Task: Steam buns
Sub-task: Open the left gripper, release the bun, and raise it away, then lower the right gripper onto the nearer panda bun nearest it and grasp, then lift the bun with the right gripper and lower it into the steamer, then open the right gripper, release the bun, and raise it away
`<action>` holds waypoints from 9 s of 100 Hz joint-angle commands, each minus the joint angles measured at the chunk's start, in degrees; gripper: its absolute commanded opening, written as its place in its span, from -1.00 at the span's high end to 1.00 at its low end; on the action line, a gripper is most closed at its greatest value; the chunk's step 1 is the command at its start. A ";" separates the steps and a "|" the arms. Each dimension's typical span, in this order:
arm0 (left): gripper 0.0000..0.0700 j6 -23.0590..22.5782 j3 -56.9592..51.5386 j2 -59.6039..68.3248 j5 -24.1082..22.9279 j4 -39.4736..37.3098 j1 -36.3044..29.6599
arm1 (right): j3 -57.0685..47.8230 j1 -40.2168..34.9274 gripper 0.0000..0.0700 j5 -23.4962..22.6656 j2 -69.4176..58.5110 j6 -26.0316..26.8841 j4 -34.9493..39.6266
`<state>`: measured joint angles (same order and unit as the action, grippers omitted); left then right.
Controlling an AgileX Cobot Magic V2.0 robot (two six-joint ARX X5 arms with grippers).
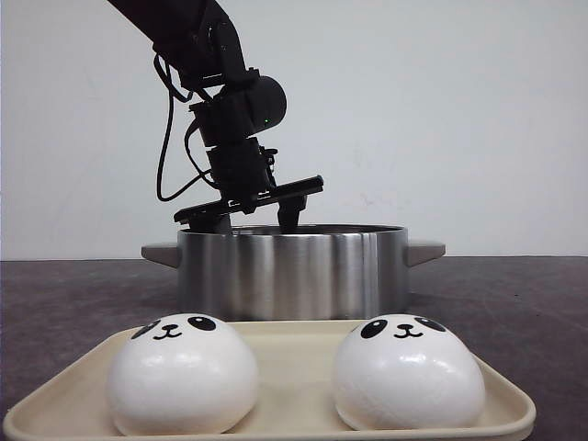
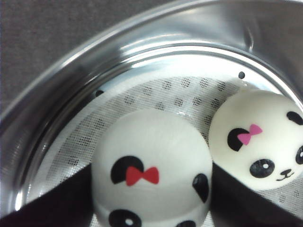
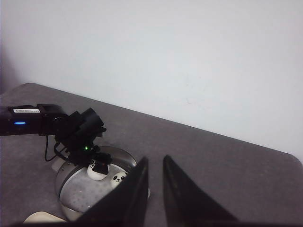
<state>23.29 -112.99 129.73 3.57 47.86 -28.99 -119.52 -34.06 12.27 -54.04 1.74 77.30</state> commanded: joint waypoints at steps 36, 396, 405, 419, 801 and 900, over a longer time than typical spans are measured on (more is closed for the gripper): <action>-1.00 -0.57 -10.08 1.88 0.02 4.09 -0.22 | -1.27 -0.35 0.86 0.22 -0.44 0.44 3.89; 0.96 -13.44 14.19 -93.22 -14.01 25.64 -7.41 | 57.72 -22.18 -0.52 -13.49 -36.61 39.60 -25.90; 0.96 -13.49 14.19 -93.20 -14.03 25.46 -7.41 | 57.88 -21.33 -0.51 -13.46 -36.61 39.36 -25.79; 0.96 -13.46 14.19 -93.20 -14.03 24.79 -7.41 | 59.30 -20.15 -0.48 -13.88 -36.61 39.36 -26.25; 0.96 -13.33 14.19 -91.80 -14.21 22.34 -7.41 | 24.46 0.44 -0.23 -16.76 -61.72 24.83 -25.86; 0.95 -0.44 28.04 -91.49 -5.18 25.77 -7.41 | 9.07 -7.23 0.98 3.82 -41.44 9.22 -21.70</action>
<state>19.86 -86.26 37.50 -2.87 74.02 -36.03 -109.47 -39.97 14.22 -96.95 12.29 55.24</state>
